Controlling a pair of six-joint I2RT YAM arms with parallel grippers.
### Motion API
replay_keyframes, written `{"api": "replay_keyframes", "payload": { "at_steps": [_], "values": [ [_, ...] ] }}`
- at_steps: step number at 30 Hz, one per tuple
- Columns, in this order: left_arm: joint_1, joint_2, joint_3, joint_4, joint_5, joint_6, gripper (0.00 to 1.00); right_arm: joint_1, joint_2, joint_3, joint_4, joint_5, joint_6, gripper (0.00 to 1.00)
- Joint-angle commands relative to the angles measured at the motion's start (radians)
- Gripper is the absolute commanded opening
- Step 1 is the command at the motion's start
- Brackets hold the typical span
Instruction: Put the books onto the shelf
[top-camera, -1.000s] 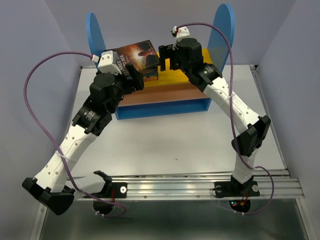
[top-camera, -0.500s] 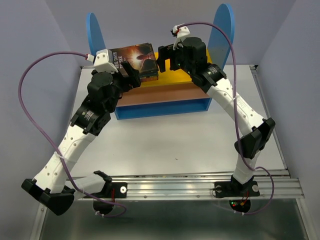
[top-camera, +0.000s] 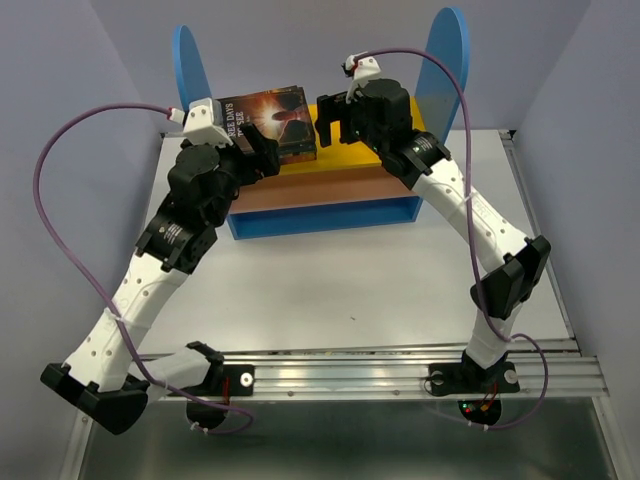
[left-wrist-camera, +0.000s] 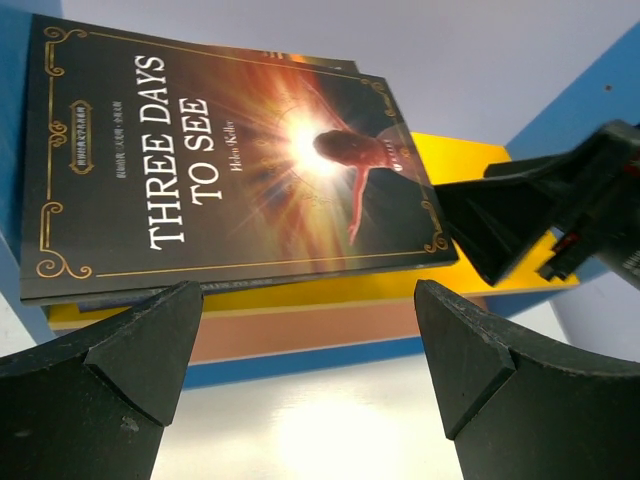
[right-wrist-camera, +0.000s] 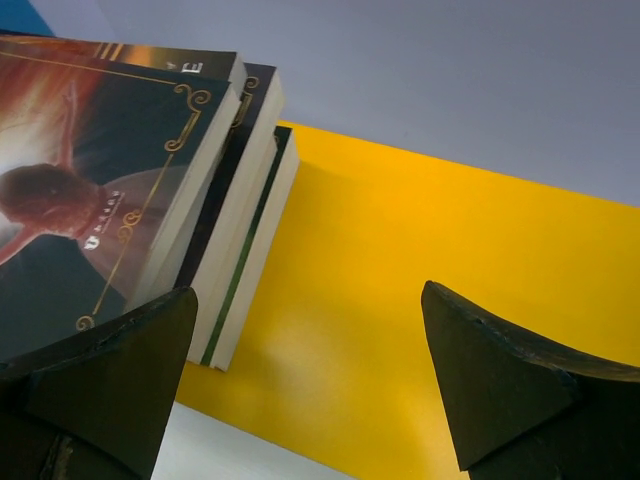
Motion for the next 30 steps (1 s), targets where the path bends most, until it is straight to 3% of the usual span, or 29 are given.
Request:
{"api": "replay_keyframes", "payload": {
  "at_steps": [1,9,15,21,30],
  "values": [
    [0.005,-0.057,0.027,0.061,0.064,0.012,0.99,0.005,-0.069,0.002,0.049,0.130,0.008,1.00],
    [0.003,-0.071,-0.010,0.033,0.202,-0.017,0.99,0.005,-0.132,-0.076,0.049,0.296,0.025,1.00],
    [-0.011,-0.086,-0.101,0.085,0.504,0.035,0.99,0.005,-0.200,-0.157,0.049,0.316,0.025,1.00],
    [-0.011,0.003,-0.034,0.024,0.423,0.106,0.99,0.005,-0.243,-0.185,0.049,0.323,0.023,1.00],
    [-0.011,0.139,0.140,-0.019,0.415,0.212,0.99,0.005,-0.286,-0.231,0.049,0.326,0.028,1.00]
  ]
}}
